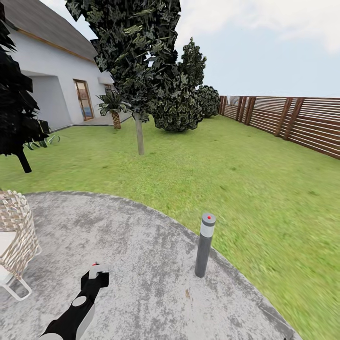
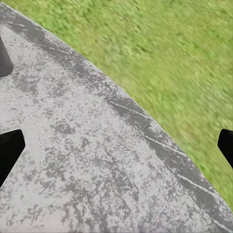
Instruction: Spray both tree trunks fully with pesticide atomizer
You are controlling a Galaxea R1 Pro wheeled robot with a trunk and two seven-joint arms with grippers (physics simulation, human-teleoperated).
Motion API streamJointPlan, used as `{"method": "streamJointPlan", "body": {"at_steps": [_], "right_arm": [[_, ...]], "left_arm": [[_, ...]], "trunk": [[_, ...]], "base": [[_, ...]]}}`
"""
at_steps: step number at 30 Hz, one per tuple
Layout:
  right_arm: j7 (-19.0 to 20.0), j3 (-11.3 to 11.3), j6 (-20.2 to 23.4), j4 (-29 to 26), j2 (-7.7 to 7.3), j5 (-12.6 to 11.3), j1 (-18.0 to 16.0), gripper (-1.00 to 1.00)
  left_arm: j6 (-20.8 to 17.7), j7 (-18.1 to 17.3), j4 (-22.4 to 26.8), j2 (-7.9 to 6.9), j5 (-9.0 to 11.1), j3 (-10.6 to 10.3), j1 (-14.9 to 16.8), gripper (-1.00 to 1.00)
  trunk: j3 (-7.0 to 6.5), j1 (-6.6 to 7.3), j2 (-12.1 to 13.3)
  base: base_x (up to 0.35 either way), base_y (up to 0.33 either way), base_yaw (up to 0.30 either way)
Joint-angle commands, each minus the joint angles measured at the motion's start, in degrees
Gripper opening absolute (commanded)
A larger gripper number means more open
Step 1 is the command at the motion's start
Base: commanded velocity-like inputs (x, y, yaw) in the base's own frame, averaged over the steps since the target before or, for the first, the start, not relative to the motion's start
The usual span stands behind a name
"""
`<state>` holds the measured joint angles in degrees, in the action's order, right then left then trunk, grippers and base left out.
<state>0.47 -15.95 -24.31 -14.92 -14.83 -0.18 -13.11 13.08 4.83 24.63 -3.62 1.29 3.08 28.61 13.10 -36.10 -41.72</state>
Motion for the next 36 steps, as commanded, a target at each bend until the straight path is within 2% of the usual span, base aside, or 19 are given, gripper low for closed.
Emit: {"method": "streamJointPlan", "body": {"at_steps": [1,6,9,16,24,29,36], "right_arm": [[0.05,-0.06,-0.21,0.06,0.03,0.06,-0.06,1.0],[0.02,0.0,-0.21,0.07,0.06,0.23,-0.05,1.0],[-0.14,0.02,-0.16,0.13,0.08,0.28,-0.06,1.0],[-0.2,0.07,-0.11,0.3,0.5,0.4,-0.07,1.0],[-0.26,0.12,-0.08,0.41,0.99,0.44,-0.07,1.0],[-2.5,0.13,-0.05,0.42,1.03,0.5,-0.07,1.0],[-3.36,0.13,-0.04,0.42,1.07,0.5,-0.07,1.0]], "left_arm": [[0.19,0.09,-0.03,0.01,0.12,-0.01,0.04,-1.0],[0.19,0.09,-0.08,0.03,0.16,0.03,0.04,-1.0],[0.19,0.09,-0.1,0.75,0.17,0.03,0.04,-1.0],[0.19,0.09,-0.1,1.33,0.2,0.26,0.04,-1.0],[0.19,0.09,-0.1,1.37,0.22,0.57,0.04,-1.0],[0.19,0.09,-0.1,1.36,0.25,0.6,0.04,-1.0],[0.19,0.09,-0.15,1.35,0.29,0.61,0.06,-1.0]], "trunk": [[-0.11,0.22,0.36],[-1.0,1.31,2.36],[-1.54,1.97,3.56],[-2.81,3.51,6.37],[-4.43,5.27,9.58],[-5.48,6.37,11.59],[-7.01,7.9,14.39]], "base": [[0.0,0.0,0.0],[0.0,0.0,0.109],[0.0,0.0,0.261],[0.0,0.0,0.289],[0.0,0.0,0.298],[0.0,0.0,0.299],[0.0,0.0,0.299]]}}
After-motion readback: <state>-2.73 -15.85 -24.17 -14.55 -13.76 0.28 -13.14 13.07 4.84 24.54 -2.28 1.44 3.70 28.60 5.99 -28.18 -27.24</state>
